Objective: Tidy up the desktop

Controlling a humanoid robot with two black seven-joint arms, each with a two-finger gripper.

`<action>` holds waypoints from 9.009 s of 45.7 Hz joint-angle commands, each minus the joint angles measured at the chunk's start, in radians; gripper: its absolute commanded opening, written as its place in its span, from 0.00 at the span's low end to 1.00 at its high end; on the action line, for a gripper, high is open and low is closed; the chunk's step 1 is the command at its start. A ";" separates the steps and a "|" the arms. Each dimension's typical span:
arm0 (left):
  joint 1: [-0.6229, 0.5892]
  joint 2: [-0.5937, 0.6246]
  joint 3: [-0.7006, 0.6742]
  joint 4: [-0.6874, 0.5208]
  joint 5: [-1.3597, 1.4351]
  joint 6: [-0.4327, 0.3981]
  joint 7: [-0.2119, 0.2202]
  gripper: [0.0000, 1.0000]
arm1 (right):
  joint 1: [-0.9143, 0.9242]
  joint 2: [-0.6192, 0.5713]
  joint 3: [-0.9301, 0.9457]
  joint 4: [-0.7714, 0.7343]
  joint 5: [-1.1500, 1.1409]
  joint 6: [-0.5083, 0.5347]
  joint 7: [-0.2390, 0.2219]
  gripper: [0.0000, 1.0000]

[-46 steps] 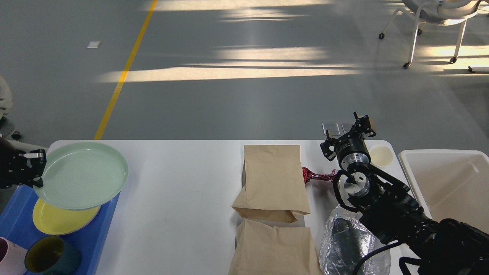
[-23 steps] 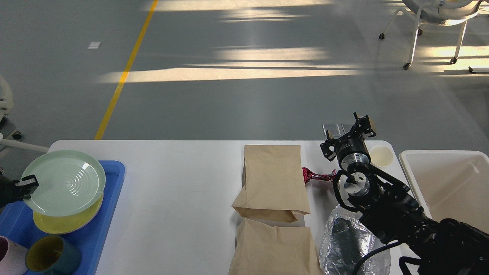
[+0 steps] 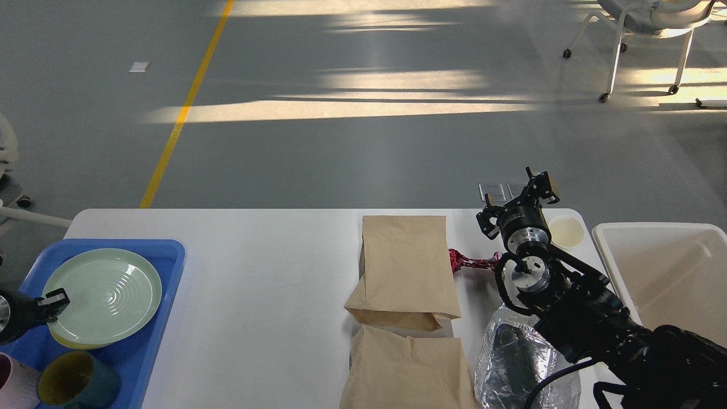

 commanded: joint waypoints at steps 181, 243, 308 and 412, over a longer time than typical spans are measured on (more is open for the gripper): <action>-0.244 -0.344 -1.170 0.393 -0.229 0.417 -0.015 0.89 | 0.000 0.000 0.000 0.000 -0.001 0.000 0.000 1.00; 0.141 -0.432 -1.995 0.554 -0.230 0.167 -0.028 0.96 | 0.001 0.000 0.000 0.000 0.001 0.000 0.000 1.00; 0.198 -0.507 -1.953 0.693 -0.216 0.065 -0.008 0.96 | 0.001 0.000 0.000 0.000 0.001 0.000 0.000 1.00; 0.597 -0.577 -2.002 0.710 -0.210 -0.376 -0.206 0.96 | 0.000 0.000 0.000 0.000 -0.001 0.000 0.000 1.00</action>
